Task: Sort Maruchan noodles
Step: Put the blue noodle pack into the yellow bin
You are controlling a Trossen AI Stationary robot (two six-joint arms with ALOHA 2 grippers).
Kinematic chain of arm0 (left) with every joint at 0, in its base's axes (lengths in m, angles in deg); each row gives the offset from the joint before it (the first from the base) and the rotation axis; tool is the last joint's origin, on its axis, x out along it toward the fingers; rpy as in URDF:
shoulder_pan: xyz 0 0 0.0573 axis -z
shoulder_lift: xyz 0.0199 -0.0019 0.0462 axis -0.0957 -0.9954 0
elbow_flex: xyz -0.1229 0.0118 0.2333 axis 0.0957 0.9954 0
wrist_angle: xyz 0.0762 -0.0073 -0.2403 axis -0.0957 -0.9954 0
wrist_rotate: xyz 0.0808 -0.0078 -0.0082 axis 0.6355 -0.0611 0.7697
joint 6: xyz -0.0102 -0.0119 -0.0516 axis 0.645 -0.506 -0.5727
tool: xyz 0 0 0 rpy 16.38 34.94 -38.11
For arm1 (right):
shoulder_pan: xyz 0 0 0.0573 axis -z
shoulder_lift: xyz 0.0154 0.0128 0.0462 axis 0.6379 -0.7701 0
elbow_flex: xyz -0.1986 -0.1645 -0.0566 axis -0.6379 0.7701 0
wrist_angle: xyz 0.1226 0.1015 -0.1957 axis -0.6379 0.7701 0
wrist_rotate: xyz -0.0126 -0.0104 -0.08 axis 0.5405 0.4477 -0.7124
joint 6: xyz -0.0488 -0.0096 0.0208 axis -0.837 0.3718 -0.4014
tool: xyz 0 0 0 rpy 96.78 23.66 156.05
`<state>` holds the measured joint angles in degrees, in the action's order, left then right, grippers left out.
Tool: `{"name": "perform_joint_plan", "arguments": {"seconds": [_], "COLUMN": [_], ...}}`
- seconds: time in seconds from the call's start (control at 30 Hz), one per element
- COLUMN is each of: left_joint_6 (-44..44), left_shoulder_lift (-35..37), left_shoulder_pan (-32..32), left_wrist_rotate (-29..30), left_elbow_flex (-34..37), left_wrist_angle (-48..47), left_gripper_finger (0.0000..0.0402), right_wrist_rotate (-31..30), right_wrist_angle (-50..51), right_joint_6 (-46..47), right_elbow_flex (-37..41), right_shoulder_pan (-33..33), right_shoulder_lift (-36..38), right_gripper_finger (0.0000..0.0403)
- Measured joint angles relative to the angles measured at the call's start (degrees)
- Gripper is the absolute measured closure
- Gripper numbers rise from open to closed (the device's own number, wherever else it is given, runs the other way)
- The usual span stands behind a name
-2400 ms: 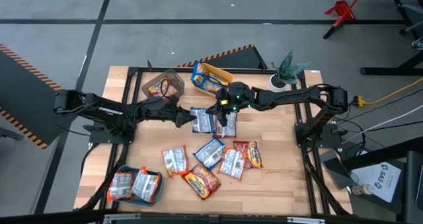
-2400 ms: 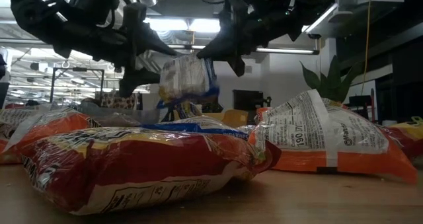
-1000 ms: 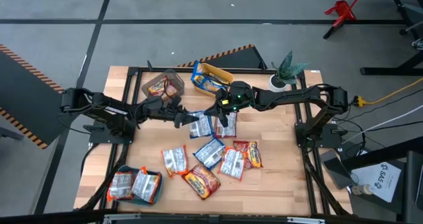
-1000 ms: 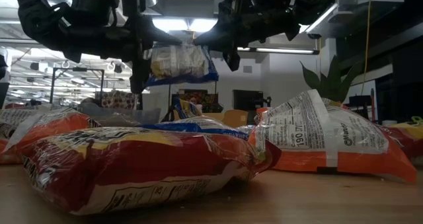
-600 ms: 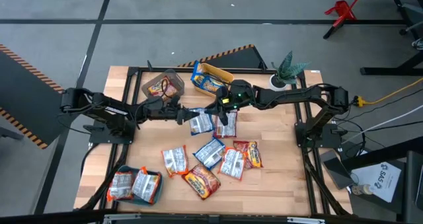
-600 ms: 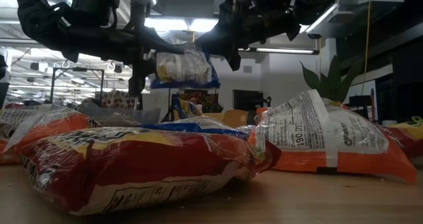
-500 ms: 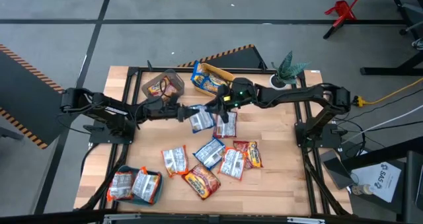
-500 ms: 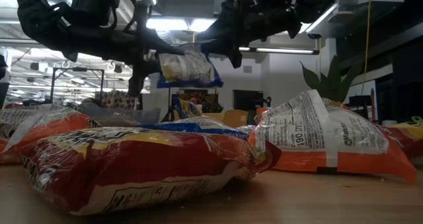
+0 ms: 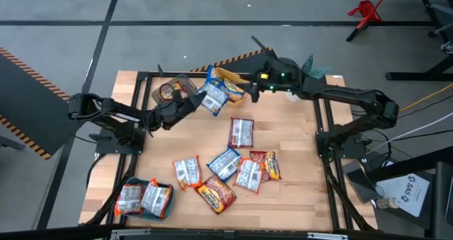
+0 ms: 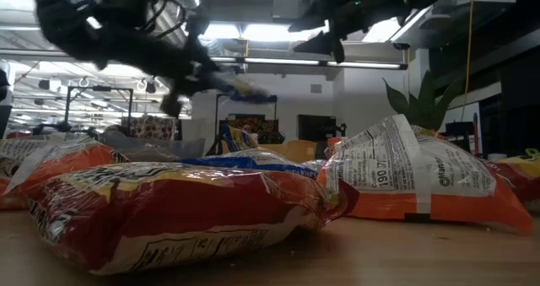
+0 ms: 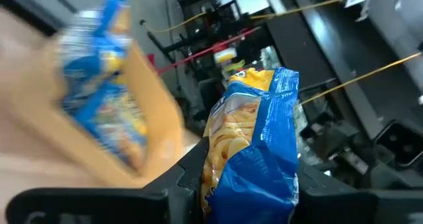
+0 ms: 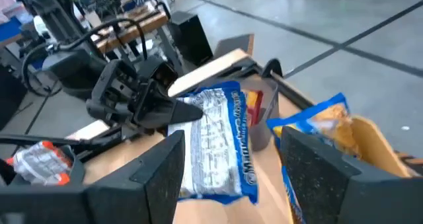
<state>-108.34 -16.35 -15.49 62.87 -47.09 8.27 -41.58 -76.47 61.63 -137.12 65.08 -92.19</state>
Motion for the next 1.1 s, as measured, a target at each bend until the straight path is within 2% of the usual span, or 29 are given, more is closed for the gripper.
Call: {"name": "perform_joint_plan", "arguments": {"seconds": [0.2, 0.33, 0.5, 0.6, 0.77, 0.97, 1.1], "left_joint_6": [1.0, -5.5, -10.7, -14.7, -21.5, -25.6, -25.4], "left_shoulder_lift": [-10.2, -18.2, -26.2, -29.5, -33.0, -34.5, -34.5], "left_shoulder_pan": [-0.8, -1.8, -3.0, -3.5, -4.1, -4.6, -5.8], "left_wrist_rotate": [2.1, 5.5, 5.7, 6.2, 10.3, 10.5, 8.0], "left_elbow_flex": [-11.9, -17.8, -23.2, -25.0, -25.4, -25.4, -25.4], "left_wrist_angle": [0.0, -0.2, -0.3, -0.2, -0.8, -4.6, -5.6], "left_gripper_finger": [0.0303, 0.0303, 0.0303, 0.0303, 0.0303, 0.0303, 0.0303], "right_wrist_rotate": [0.6, 0.6, 1.2, 2.1, 2.6, 2.6, 2.6], "right_wrist_angle": [0.7, 2.5, 3.5, 3.5, 4.3, 4.5, 4.5], "right_joint_6": [-0.7, -1.2, -1.3, -1.3, -1.7, -2.7, -2.7], "right_elbow_flex": [0.0, 0.0, 0.0, 0.0, 0.0, 0.0, 0.0], "right_shoulder_pan": [0.6, 0.5, 0.5, 0.5, 0.5, 0.5, 0.5], "right_shoulder_lift": [0.7, 0.7, 0.6, 0.6, 0.6, 0.6, 0.6], "right_gripper_finger": [0.0169, 0.0168, 0.0168, 0.0168, 0.0168, 0.0168, 0.0168]}}
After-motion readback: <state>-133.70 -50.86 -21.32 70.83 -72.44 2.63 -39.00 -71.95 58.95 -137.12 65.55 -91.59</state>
